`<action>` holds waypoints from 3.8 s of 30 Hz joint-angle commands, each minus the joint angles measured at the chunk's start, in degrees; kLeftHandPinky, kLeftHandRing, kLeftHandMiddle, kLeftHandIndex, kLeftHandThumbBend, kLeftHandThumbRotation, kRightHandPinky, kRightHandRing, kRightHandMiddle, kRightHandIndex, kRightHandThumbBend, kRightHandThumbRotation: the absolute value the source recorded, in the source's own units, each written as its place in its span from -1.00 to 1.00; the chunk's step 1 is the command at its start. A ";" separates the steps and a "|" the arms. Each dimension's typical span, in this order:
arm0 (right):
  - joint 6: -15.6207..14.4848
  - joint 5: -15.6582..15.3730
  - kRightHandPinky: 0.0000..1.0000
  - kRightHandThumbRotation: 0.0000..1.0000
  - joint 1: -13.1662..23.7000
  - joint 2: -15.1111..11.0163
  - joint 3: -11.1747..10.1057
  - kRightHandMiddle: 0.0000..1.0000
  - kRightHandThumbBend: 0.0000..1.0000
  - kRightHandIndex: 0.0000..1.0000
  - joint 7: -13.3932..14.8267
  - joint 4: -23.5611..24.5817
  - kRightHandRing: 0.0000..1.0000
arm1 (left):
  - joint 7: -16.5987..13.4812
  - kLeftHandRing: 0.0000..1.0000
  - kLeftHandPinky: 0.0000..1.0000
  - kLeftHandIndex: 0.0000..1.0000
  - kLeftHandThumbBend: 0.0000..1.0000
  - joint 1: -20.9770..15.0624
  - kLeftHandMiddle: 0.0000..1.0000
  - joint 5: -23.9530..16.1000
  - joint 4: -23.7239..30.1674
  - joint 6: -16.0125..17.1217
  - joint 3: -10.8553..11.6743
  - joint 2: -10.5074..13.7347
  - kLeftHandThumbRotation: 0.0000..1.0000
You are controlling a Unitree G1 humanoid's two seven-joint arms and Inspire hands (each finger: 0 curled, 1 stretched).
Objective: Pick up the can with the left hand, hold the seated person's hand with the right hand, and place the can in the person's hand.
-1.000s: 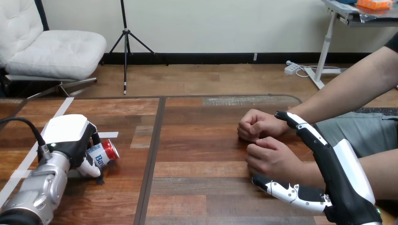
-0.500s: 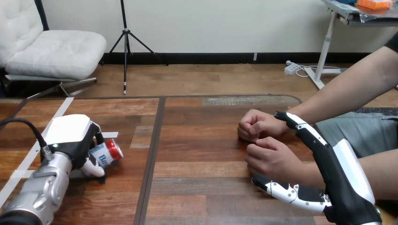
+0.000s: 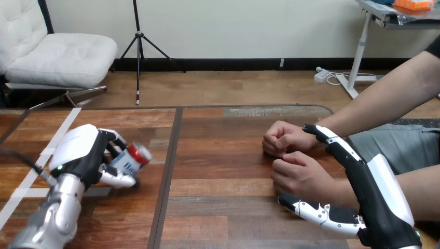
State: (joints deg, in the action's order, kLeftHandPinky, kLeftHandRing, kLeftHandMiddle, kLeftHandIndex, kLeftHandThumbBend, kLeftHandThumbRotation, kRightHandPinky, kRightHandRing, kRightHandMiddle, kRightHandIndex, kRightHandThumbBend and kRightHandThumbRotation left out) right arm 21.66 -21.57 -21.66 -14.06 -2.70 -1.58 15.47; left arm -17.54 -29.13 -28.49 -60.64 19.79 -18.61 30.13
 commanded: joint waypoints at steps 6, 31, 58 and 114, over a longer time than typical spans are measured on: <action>0.44 0.50 0.78 -0.41 3.59 -0.58 -0.39 0.84 0.52 0.75 0.62 0.36 0.82 | -3.60 -0.11 -0.13 0.05 0.47 0.88 -0.04 7.12 4.51 9.39 7.03 -2.71 -1.00; 0.21 0.53 0.77 -0.44 3.64 -0.44 -0.25 0.84 0.52 0.75 0.54 0.52 0.82 | 0.11 -0.10 -0.04 0.09 0.39 8.04 -0.03 23.47 12.00 22.58 18.11 -15.23 -1.00; 0.49 0.27 0.75 -0.42 3.84 -0.41 -0.44 0.83 0.52 0.74 0.90 -0.19 0.81 | -0.05 -0.15 -0.06 0.09 0.18 20.03 -0.06 24.92 25.21 25.33 19.92 -28.24 -1.00; -1.74 -0.96 0.70 -0.49 5.50 -0.14 0.59 0.81 0.52 0.73 0.57 0.47 0.80 | 7.74 -0.09 0.08 0.12 0.16 30.07 -0.05 25.35 37.12 20.27 21.01 -31.66 -1.00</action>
State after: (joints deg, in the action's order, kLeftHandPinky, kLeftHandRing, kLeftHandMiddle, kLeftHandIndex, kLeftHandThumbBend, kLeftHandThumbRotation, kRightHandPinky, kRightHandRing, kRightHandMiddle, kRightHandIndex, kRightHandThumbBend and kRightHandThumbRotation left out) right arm 19.84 -22.53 -20.14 -13.98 -2.32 -1.74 14.80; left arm -10.11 2.40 -4.10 -28.41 40.08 1.39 -2.08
